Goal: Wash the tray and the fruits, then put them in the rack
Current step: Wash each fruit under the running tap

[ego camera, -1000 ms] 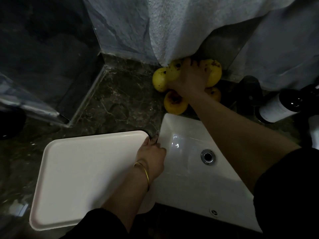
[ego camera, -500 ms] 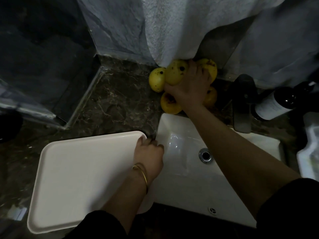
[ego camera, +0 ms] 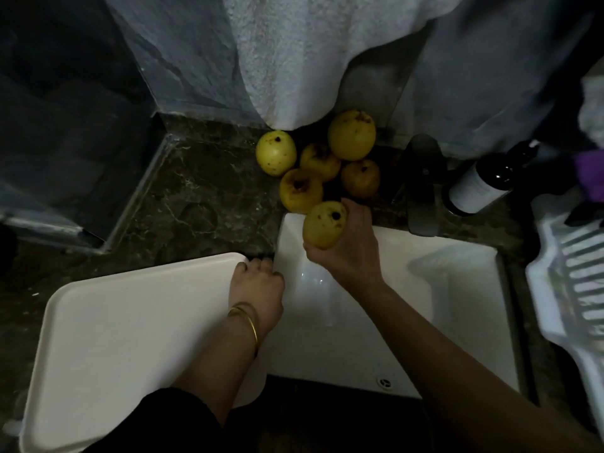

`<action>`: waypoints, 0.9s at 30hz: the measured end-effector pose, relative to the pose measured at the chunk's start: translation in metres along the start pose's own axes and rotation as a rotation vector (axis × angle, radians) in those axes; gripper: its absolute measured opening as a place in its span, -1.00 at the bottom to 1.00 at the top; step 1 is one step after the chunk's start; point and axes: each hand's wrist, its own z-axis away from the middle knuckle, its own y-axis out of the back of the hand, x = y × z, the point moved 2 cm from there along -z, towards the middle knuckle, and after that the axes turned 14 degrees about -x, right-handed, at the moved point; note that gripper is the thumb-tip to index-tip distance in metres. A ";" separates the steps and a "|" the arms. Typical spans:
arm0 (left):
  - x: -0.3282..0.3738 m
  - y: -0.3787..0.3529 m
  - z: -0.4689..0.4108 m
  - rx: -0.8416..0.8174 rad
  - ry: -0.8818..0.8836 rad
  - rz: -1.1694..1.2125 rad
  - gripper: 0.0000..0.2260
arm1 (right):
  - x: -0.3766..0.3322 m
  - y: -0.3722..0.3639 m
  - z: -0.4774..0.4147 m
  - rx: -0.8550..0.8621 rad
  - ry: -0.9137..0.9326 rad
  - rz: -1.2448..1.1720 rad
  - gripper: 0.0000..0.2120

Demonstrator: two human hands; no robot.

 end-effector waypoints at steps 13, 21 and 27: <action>0.033 0.009 0.004 0.030 0.070 0.078 -0.73 | 0.066 0.031 0.048 -0.072 -0.183 0.001 -0.05; 0.107 0.017 -0.012 -0.484 -0.137 1.768 -0.59 | 0.088 0.044 0.062 -0.110 -0.228 -0.093 -0.02; 0.146 0.018 -0.026 -0.759 -0.181 2.328 -0.37 | 0.101 0.048 0.068 -0.121 -0.282 -0.201 -0.09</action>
